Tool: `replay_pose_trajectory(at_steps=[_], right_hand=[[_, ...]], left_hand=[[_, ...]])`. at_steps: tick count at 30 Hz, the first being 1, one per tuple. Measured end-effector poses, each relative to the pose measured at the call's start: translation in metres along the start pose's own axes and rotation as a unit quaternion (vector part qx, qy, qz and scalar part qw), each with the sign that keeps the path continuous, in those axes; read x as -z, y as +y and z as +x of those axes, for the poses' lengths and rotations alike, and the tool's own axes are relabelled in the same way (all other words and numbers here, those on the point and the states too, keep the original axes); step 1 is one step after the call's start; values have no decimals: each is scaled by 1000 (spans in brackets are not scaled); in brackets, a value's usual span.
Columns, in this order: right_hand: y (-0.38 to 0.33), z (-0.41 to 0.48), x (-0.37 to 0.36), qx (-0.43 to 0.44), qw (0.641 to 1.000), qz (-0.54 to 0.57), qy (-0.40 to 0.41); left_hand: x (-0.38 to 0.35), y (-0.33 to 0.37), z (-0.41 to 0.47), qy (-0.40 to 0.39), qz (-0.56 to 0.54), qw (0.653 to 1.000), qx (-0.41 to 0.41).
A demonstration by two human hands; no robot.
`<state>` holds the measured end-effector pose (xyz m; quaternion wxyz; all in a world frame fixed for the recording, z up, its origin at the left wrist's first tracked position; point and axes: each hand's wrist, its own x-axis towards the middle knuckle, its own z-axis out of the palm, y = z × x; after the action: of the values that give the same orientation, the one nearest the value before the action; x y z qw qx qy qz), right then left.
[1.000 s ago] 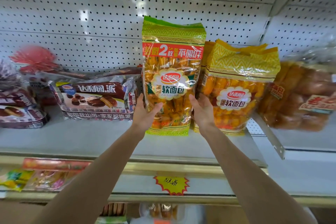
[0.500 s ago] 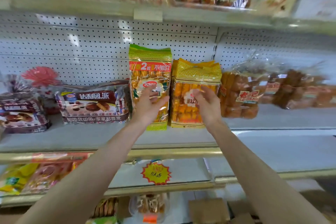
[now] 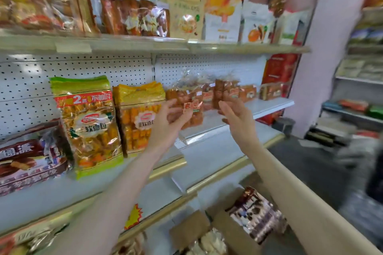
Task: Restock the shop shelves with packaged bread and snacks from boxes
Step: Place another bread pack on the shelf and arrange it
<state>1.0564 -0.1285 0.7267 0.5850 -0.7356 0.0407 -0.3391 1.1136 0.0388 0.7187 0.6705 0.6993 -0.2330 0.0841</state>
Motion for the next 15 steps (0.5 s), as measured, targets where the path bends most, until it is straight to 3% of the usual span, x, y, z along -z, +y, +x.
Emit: replay_pose_trajectory(at_steps=[7,15], right_hand=[[-11,-42,112,-6,991,-89,101],[11,-58,232,-1,976,-133,170]], left_hand=[[-100,21,-28,-114,-48,992,-9],[-224,39,-56,-181,-70,981,-9]])
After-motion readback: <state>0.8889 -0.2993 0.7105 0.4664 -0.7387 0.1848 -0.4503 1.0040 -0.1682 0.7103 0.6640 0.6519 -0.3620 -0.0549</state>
